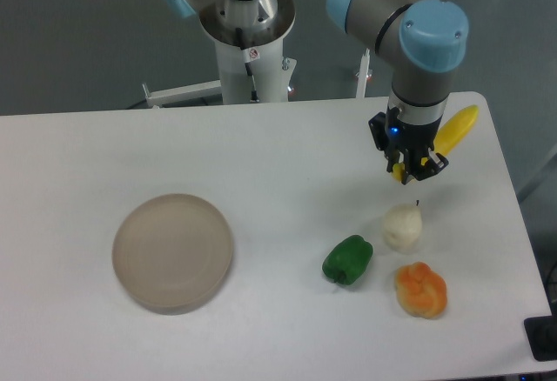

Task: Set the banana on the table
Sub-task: 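Move the gripper holding the yellow banana toward the open table area, then lower the banana onto the table and open the gripper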

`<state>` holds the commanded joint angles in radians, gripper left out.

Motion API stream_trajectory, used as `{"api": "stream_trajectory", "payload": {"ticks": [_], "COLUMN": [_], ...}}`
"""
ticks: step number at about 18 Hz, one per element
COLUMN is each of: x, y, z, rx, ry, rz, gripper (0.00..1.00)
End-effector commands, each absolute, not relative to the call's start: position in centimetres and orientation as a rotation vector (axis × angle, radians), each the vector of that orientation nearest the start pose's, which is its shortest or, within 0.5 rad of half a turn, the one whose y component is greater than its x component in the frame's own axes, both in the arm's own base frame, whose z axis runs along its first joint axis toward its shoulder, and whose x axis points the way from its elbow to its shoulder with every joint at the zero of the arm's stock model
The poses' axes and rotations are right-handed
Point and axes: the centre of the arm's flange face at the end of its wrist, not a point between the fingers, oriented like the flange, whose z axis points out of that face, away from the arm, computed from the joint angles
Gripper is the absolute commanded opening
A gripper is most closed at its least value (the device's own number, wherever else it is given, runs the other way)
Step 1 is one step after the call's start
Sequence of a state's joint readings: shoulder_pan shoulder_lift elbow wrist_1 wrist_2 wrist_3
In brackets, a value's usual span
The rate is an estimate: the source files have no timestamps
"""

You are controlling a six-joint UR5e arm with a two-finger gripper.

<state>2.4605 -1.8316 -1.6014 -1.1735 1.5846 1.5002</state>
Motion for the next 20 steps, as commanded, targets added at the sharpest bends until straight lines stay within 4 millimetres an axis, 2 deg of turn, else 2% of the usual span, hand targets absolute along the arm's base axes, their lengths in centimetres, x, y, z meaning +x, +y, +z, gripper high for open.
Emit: {"api": "stream_trajectory", "payload": {"ticks": [3, 4, 6, 7, 10, 11, 12, 13, 15, 17, 19, 20], "x": [-35.9, -34.1, -31.7, -29.8, -26.2, -24.7, -22.0, -20.5, -18.9, -17.6, -16.7, -16.4], "y": [47.6, 48.0, 47.2, 47.0, 47.3, 47.7, 49.3, 50.1, 49.9, 50.5, 51.3, 51.8], "z": [36.5, 35.7, 32.8, 31.8, 30.8, 30.0, 29.0, 27.9, 26.5, 26.0, 24.5, 23.8], "rx": [-2.973, -2.964, -2.991, -2.999, -2.996, -3.002, -2.998, -3.007, -3.030, -3.025, -3.027, -3.026], "ry": [0.938, 0.980, 0.975, 0.970, 0.939, 0.896, 0.865, 0.867, 0.834, 0.847, 0.878, 0.895], "rz": [0.137, 0.117, 0.041, 0.006, 0.020, 0.014, 0.038, 0.043, 0.010, -0.003, -0.021, -0.029], "gripper": [0.00, 0.00, 0.00, 0.00, 0.00, 0.00, 0.00, 0.00, 0.00, 0.00, 0.17, 0.30]}}
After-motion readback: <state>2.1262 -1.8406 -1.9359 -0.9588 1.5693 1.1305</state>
